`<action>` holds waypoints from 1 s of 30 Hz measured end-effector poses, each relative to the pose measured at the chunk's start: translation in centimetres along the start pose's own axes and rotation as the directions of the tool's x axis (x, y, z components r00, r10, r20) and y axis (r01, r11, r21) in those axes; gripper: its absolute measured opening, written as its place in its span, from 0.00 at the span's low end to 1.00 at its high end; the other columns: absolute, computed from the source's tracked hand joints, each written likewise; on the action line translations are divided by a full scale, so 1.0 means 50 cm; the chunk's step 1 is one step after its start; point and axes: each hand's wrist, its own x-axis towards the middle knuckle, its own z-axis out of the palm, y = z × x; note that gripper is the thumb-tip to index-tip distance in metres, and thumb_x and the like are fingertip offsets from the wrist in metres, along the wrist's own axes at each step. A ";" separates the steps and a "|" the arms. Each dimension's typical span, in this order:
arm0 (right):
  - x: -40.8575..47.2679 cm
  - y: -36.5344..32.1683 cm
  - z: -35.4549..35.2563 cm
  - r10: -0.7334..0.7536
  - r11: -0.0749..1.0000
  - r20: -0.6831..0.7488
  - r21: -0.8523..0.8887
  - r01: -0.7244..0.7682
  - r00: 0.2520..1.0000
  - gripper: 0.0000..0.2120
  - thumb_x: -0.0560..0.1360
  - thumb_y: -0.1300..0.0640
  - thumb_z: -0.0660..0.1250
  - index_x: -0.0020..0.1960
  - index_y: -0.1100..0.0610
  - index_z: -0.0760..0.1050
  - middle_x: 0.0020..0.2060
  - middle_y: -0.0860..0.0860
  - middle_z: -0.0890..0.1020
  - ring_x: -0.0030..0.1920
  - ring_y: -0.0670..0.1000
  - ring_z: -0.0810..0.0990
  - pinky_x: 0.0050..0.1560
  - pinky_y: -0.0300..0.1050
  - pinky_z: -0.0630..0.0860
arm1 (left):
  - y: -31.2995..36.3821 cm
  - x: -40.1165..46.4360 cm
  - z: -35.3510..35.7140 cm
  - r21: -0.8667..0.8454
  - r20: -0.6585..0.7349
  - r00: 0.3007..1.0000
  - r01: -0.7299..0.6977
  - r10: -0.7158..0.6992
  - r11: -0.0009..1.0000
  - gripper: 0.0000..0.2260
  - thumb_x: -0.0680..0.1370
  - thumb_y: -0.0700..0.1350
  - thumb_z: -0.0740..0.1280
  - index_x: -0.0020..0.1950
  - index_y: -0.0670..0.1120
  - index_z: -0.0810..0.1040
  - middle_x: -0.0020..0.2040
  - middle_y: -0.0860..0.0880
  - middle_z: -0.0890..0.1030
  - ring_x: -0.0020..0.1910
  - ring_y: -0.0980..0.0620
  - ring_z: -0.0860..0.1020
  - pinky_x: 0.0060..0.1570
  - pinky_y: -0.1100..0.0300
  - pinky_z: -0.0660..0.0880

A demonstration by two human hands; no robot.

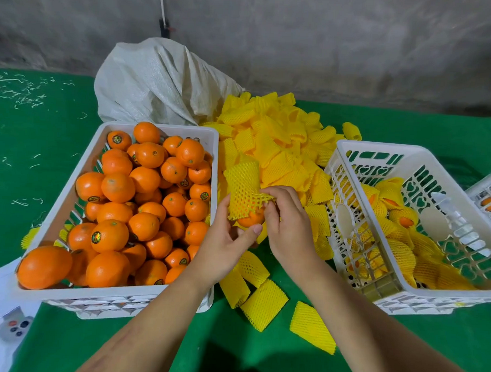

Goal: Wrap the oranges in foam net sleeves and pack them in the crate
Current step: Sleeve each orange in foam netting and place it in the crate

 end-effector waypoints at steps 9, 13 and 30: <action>-0.002 -0.006 -0.019 -0.184 0.979 0.043 -0.082 0.187 0.982 0.11 0.83 0.61 0.63 0.61 0.62 0.81 0.53 0.55 0.82 0.51 0.53 0.81 0.47 0.43 0.78 | 0.009 0.007 0.001 -0.102 -0.266 0.964 -0.027 -0.001 0.994 0.22 0.83 0.49 0.69 0.76 0.50 0.69 0.64 0.48 0.83 0.61 0.45 0.83 0.59 0.47 0.82; -0.039 -0.019 -0.016 -0.266 0.953 0.071 -0.132 0.273 0.961 0.10 0.80 0.63 0.67 0.60 0.63 0.81 0.51 0.56 0.82 0.49 0.56 0.82 0.45 0.51 0.81 | 0.004 0.009 0.003 -0.063 -0.307 0.951 -0.050 0.028 0.997 0.20 0.84 0.48 0.68 0.74 0.46 0.70 0.62 0.43 0.83 0.60 0.38 0.82 0.61 0.34 0.79; -0.022 0.020 -0.004 0.384 0.825 0.260 0.334 -0.456 0.886 0.37 0.69 0.34 0.76 0.75 0.39 0.68 0.71 0.43 0.72 0.71 0.50 0.75 0.66 0.56 0.78 | 0.005 0.001 -0.001 -0.034 -0.142 0.989 -0.050 0.044 0.998 0.13 0.87 0.52 0.61 0.70 0.48 0.72 0.56 0.42 0.80 0.49 0.50 0.82 0.46 0.56 0.82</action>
